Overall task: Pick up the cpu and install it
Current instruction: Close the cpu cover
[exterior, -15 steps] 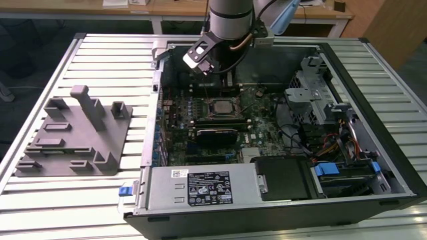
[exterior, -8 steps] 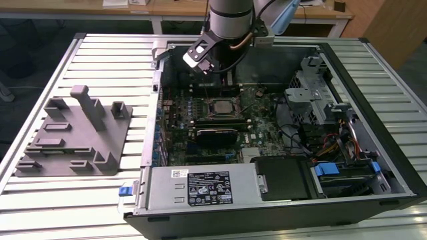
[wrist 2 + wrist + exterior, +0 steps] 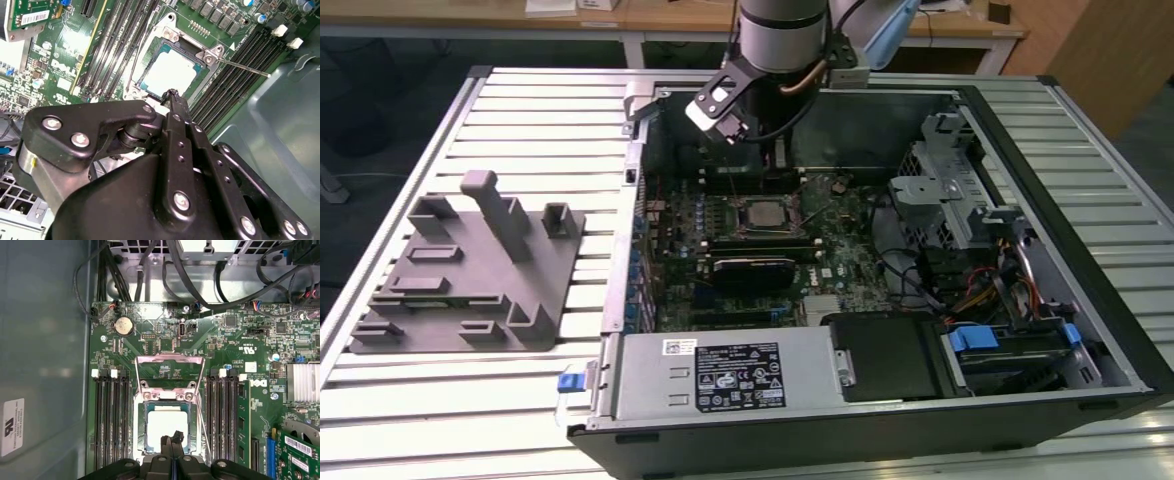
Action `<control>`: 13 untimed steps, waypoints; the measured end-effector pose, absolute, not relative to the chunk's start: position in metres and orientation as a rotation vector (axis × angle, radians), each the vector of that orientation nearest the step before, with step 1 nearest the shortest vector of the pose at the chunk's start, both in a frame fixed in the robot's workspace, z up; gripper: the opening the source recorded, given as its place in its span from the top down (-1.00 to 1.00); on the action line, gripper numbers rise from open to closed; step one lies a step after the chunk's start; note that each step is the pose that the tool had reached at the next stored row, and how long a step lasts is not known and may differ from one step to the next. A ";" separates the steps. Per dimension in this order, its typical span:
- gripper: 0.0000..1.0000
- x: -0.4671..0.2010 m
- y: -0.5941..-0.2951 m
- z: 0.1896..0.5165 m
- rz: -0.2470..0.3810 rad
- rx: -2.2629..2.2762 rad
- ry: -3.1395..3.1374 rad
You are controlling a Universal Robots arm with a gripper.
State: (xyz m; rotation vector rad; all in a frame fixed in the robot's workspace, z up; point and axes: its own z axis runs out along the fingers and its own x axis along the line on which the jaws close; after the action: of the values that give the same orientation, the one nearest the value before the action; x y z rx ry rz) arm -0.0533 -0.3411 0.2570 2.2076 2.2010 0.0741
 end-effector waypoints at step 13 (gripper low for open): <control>0.79 -0.053 -0.341 0.267 0.074 2.208 2.201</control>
State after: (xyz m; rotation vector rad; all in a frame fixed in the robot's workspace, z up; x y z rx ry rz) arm -0.0533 -0.3411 0.2670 2.2076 2.2011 0.0744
